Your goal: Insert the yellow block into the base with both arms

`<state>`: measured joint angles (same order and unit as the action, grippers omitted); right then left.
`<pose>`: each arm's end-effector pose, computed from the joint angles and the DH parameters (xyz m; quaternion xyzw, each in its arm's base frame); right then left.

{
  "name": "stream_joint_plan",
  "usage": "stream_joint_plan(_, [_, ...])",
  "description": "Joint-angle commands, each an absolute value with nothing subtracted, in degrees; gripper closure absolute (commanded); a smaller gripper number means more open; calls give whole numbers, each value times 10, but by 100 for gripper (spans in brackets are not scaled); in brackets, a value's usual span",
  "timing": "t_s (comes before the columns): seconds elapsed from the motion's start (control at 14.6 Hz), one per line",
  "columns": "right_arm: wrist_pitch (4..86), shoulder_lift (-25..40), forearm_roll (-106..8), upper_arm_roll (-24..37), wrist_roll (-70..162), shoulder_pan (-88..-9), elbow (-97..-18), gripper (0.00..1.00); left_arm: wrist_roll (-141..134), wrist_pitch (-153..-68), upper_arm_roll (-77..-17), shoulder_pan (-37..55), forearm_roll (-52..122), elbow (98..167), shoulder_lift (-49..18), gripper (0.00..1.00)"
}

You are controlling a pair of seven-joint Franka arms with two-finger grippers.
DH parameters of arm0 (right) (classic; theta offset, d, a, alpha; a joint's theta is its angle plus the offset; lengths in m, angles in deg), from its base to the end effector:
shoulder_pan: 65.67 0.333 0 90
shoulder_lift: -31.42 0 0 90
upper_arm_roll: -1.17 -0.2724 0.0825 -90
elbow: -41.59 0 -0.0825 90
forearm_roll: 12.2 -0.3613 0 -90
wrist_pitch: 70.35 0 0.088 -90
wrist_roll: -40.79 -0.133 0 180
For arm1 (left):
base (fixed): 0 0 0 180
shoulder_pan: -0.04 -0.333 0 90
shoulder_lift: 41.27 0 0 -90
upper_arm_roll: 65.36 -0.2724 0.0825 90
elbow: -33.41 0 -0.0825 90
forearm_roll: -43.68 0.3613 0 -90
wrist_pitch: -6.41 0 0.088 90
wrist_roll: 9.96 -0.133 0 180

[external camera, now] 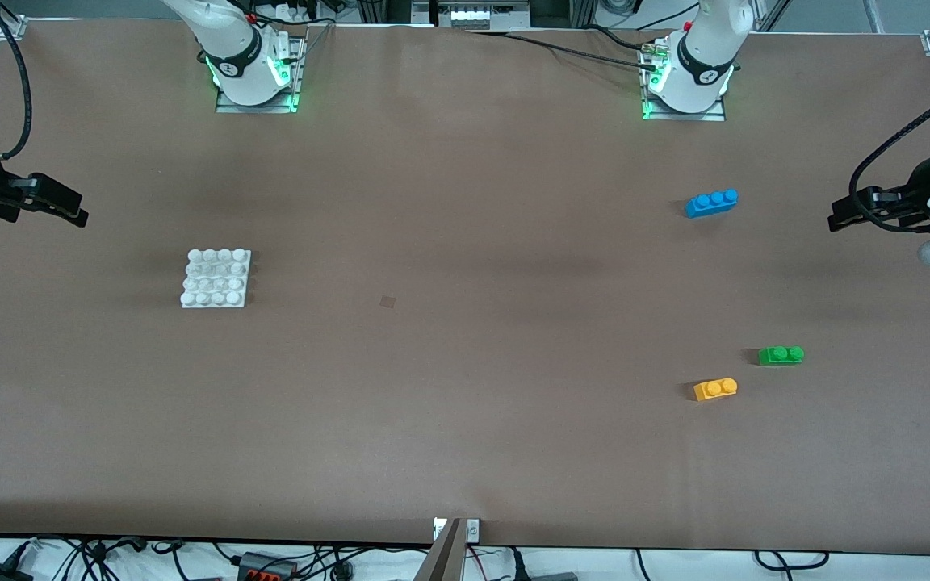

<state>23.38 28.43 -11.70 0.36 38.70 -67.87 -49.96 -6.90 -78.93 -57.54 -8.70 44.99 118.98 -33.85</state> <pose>0.5492 -0.0146 0.5201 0.9995 -0.0301 -0.0070 0.0040 0.5512 0.0158 0.5131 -0.9972 -0.0348 0.0661 0.0039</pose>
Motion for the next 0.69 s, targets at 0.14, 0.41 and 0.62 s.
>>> stream_joint_plan(0.14, [204,284,-113,3,384,-677,-491,0,-80,-783,-576,-88,439,1178,-333,0])
stream_joint_plan(0.41, [189,282,-112,3,382,-677,-494,0,-80,-782,-576,-88,439,1178,-333,0])
stream_joint_plan(0.62, [129,273,-113,3,387,-678,-492,0,-80,-782,-576,-88,439,1178,-333,0])
